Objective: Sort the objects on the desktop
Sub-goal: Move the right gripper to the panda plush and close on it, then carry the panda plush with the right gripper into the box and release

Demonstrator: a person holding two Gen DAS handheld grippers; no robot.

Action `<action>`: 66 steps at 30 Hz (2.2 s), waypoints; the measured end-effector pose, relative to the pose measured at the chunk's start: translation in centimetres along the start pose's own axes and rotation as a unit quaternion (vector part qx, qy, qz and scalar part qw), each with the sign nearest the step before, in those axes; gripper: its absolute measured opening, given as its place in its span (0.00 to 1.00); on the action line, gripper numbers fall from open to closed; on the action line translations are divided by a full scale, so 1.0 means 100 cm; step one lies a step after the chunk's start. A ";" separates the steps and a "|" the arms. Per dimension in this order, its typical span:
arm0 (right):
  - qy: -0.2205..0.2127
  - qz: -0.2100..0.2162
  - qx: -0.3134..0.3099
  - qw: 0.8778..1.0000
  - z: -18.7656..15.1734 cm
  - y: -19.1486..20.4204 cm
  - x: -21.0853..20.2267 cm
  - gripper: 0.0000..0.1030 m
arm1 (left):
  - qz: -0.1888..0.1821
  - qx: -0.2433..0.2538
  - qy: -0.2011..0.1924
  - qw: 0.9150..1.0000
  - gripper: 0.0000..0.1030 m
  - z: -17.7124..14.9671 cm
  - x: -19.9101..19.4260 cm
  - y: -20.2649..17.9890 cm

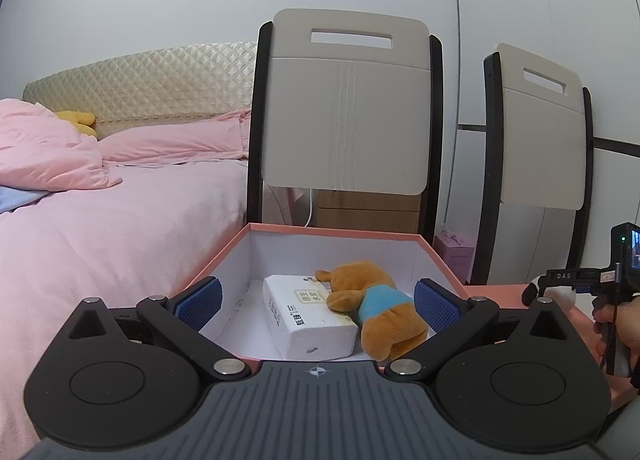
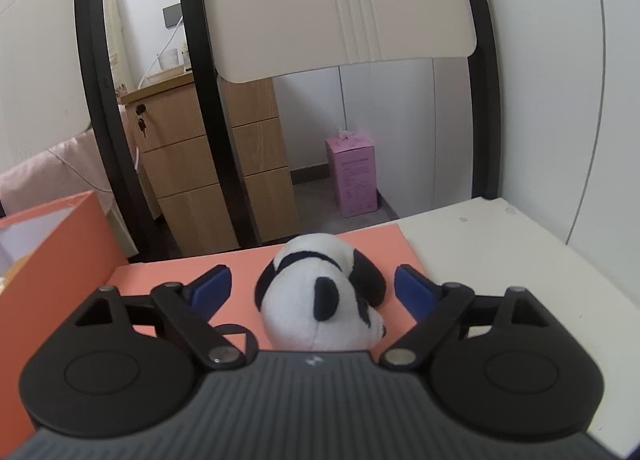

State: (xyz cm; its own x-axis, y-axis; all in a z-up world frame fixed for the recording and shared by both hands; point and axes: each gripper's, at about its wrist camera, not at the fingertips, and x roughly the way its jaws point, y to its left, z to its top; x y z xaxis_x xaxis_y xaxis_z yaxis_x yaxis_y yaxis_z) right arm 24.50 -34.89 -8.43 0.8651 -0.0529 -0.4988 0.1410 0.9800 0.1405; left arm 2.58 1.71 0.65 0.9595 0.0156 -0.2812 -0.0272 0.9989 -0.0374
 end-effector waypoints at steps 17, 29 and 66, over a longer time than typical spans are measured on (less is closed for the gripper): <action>-0.003 0.023 0.000 1.000 0.003 0.013 -0.019 0.56 | -0.002 0.003 -0.005 1.000 1.00 0.000 -0.002 -0.001; -0.015 0.284 0.036 0.958 0.026 0.098 -0.093 0.56 | 0.039 -0.020 -0.030 0.999 1.00 0.012 -0.013 0.023; 0.074 0.381 -0.095 0.917 -0.022 0.234 -0.100 0.52 | 0.049 -0.025 -0.042 0.998 1.00 0.013 -0.014 0.038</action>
State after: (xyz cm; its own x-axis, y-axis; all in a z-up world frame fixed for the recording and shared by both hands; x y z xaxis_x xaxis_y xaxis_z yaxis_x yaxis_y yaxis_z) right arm 18.05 -11.05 -2.05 0.6007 0.6741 -0.4298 -0.5766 0.7377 0.3512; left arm 1.46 5.58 2.17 0.9718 0.1188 -0.2039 -0.1341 0.9890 -0.0627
